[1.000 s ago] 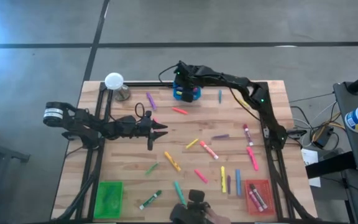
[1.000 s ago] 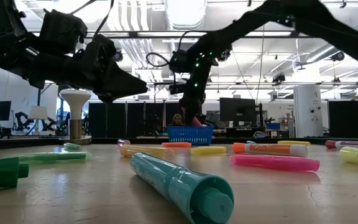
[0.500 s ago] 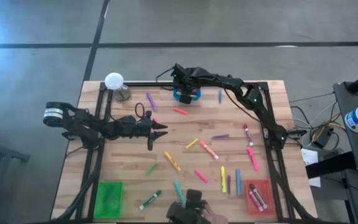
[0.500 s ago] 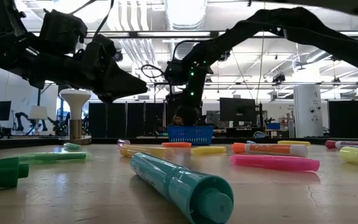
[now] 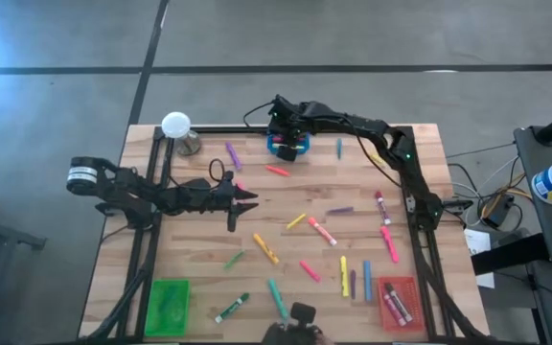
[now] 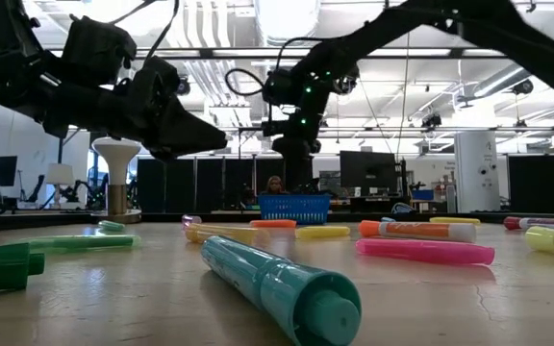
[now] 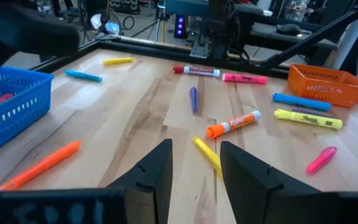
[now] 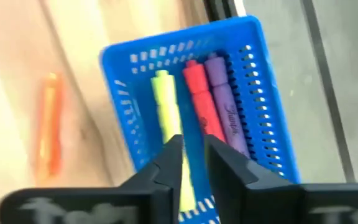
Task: Pick & Place Markers
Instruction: Put the bottom green pen into the green bin
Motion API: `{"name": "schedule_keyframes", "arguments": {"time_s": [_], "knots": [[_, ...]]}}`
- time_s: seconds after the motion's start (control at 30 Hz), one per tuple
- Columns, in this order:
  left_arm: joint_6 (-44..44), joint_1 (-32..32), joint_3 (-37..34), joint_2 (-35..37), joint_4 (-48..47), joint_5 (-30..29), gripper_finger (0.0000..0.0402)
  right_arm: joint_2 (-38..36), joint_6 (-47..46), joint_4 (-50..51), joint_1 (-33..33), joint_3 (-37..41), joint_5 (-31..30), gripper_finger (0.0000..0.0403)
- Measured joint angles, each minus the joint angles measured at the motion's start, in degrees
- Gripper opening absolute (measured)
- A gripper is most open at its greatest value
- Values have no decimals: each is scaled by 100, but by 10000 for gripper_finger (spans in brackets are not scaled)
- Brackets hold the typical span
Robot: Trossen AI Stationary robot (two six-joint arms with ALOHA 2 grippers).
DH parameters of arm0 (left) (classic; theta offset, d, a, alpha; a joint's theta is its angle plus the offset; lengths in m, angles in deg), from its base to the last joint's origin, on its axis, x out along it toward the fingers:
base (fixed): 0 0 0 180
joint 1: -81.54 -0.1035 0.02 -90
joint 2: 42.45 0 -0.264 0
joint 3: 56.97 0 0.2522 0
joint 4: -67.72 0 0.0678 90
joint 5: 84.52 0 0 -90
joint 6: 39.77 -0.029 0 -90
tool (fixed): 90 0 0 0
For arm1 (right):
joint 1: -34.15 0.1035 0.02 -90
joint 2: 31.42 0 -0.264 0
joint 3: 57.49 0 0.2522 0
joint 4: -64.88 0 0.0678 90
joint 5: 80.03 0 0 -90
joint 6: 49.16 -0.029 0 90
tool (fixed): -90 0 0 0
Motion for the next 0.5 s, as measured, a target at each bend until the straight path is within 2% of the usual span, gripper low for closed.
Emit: {"name": "schedule_keyframes", "arguments": {"time_s": [0.1,0.17,0.4,0.5], "knots": [[-30,0,0,0,-76,-29,128,-506,-140,-805,106,890,261,15],[-52,0,1,0,-86,-31,128,-965,-306,-1587,169,1625,439,12],[155,0,12,0,-161,-50,128,-2802,-936,-4759,578,4639,447,11],[370,4,124,73,-584,-40,127,-3596,-1239,-6024,869,5799,447,11]]}}
